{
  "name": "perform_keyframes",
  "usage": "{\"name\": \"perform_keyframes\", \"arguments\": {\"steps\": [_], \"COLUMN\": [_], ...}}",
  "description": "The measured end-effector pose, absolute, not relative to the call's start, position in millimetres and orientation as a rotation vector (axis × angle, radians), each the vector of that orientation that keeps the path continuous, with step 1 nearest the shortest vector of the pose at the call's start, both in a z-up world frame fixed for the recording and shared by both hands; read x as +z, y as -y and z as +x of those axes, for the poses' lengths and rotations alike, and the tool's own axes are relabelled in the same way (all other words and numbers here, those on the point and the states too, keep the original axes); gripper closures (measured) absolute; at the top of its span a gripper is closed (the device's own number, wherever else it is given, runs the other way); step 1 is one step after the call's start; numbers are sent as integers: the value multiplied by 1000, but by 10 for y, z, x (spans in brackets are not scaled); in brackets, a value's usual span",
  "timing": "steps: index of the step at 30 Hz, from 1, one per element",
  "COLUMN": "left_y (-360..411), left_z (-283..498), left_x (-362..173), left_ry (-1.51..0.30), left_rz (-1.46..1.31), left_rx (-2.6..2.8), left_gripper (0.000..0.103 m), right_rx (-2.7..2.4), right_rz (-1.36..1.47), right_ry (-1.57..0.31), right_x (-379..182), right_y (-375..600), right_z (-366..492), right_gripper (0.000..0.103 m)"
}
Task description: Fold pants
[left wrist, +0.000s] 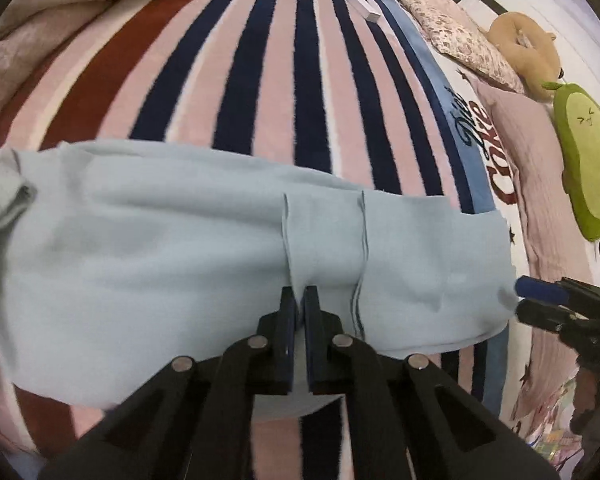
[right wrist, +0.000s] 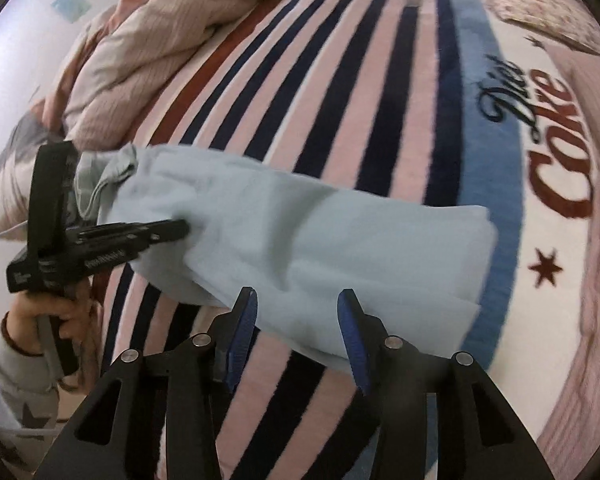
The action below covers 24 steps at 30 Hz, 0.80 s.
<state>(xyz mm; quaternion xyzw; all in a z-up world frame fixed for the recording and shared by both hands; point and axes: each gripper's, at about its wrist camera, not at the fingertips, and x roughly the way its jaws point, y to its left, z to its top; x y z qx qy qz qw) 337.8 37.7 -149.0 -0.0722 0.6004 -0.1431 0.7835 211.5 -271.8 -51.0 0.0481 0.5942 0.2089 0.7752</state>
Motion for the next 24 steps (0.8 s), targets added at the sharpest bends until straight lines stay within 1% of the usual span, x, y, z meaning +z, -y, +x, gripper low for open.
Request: {"name": "perform_keyframes", "arguments": {"steps": [3, 4, 5, 7, 8, 12, 15, 18, 19, 20, 21, 23, 24], "left_y": [-372, -379, -392, -412, -414, -284, -127, -37, 2, 23, 35, 25, -5], "left_z": [3375, 3365, 3354, 3320, 3300, 3259, 3287, 3334, 3346, 3353, 3351, 3317, 3308], "left_x": [-1465, -1440, -1407, -1323, -1281, -1275, -1446, -1625, -1669, -1690, -1689, -1581, -1541], "left_ry": [-1313, -1316, -1311, -1290, -1281, -1296, -1326, -1341, -1347, -1353, -1354, -1314, -1296], "left_rz": [-133, -138, -149, -189, -208, -253, -258, -251, -242, -248, -256, -260, -262], "left_rx": [-323, -322, -319, -327, -334, -393, -406, -375, -363, -360, -365, -377, -368], "left_gripper": [99, 93, 80, 62, 62, 62, 62, 62, 67, 83, 92, 98, 98], "right_rx": [421, 409, 404, 389, 375, 287, 231, 235, 232, 227, 224, 222, 220], "right_rz": [115, 109, 105, 102, 102, 86, 80, 138, 143, 144, 145, 159, 168], "right_ry": [-1294, -1293, -1292, -1288, -1285, -1254, -1232, -1243, -1247, -1252, -1255, -1257, -1257], "right_x": [-513, -511, -513, -509, -513, -493, -472, -512, -528, -540, -541, -533, -528], "right_y": [2806, 2847, 2865, 2929, 2968, 3155, 3278, 3389, 3398, 3415, 3421, 3452, 3466], "right_z": [2126, 2110, 2107, 2096, 2101, 2120, 2122, 2106, 2101, 2088, 2078, 2057, 2054], "right_gripper": [65, 65, 65, 65, 64, 60, 55, 55, 55, 55, 55, 55, 55]}}
